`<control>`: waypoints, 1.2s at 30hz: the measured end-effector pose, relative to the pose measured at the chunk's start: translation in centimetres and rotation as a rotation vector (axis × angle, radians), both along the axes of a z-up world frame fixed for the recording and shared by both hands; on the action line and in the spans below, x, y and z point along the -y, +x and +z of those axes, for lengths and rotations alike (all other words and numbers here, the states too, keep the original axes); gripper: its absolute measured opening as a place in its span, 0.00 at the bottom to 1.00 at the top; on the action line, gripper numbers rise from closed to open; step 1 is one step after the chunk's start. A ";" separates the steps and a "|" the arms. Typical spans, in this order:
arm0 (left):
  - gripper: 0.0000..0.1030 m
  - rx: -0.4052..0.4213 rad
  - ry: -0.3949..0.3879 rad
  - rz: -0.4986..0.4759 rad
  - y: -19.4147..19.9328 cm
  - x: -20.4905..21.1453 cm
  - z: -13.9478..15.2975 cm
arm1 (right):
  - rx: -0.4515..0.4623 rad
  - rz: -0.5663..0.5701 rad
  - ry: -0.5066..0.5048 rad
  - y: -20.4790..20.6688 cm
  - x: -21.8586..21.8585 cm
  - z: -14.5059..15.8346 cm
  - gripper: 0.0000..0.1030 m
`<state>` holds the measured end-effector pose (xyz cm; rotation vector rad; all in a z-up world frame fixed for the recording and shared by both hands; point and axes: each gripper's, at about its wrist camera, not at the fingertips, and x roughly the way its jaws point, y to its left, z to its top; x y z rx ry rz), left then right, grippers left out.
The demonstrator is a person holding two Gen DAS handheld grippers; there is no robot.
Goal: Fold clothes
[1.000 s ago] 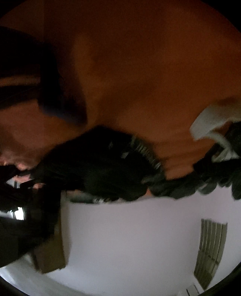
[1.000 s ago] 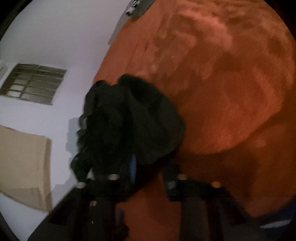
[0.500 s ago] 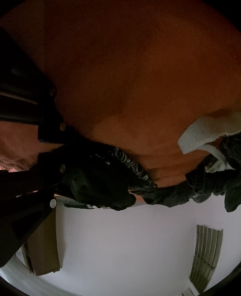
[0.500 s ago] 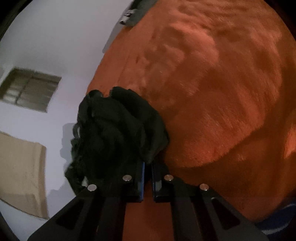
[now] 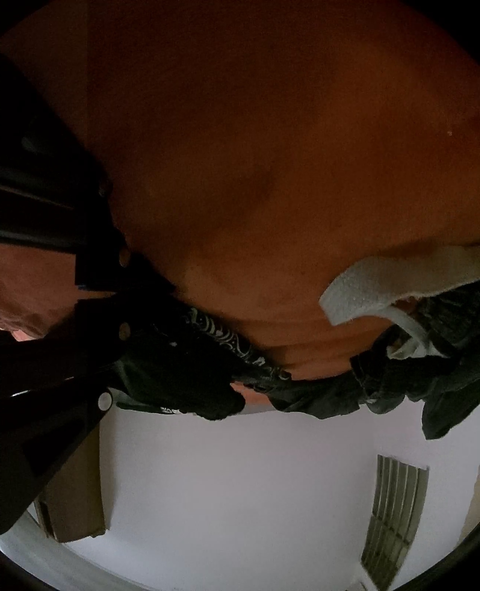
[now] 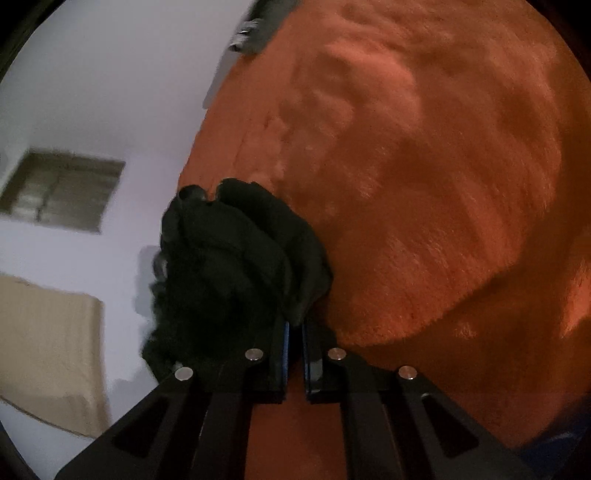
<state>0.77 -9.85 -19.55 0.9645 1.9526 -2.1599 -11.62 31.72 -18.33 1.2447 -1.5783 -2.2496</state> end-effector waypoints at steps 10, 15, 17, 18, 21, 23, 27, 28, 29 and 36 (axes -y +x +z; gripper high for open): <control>0.03 0.010 0.005 -0.084 -0.1 -2.9 1.7 | 0.001 -0.005 -0.028 1.3 0.5 0.4 0.45; 0.60 0.003 0.106 -0.180 -2.9 -5.1 0.2 | -0.010 0.056 -0.074 0.9 2.4 0.1 0.45; 0.68 -0.013 0.126 -0.163 -3.4 -5.6 -0.1 | -0.012 0.066 -0.103 0.5 2.7 -0.3 0.45; 0.75 -0.019 0.120 -0.150 -3.5 -5.7 0.0 | -0.014 0.066 -0.118 0.3 2.8 -0.5 0.45; 0.77 -0.022 0.045 -0.126 -4.1 -6.9 1.0 | 0.001 0.077 -0.156 0.0 3.4 -1.3 0.45; 0.77 -0.030 0.011 -0.118 -4.2 -8.1 1.3 | 0.008 0.096 -0.190 0.0 4.0 -1.5 0.45; 0.77 -0.020 -0.034 -0.195 -5.5 -10.2 1.1 | 0.003 0.165 -0.186 -0.3 5.4 -1.2 0.45; 0.77 -0.022 -0.034 -0.207 -5.9 -10.1 1.3 | -0.001 0.183 -0.195 -0.4 5.6 -1.2 0.45; 0.77 -0.025 -0.032 -0.216 -6.2 -10.0 1.4 | -0.006 0.201 -0.203 -0.5 5.9 -1.1 0.45; 0.77 -0.030 0.090 -0.217 -7.2 -8.9 0.2 | 0.016 0.218 -0.241 -0.7 7.6 -1.7 0.45</control>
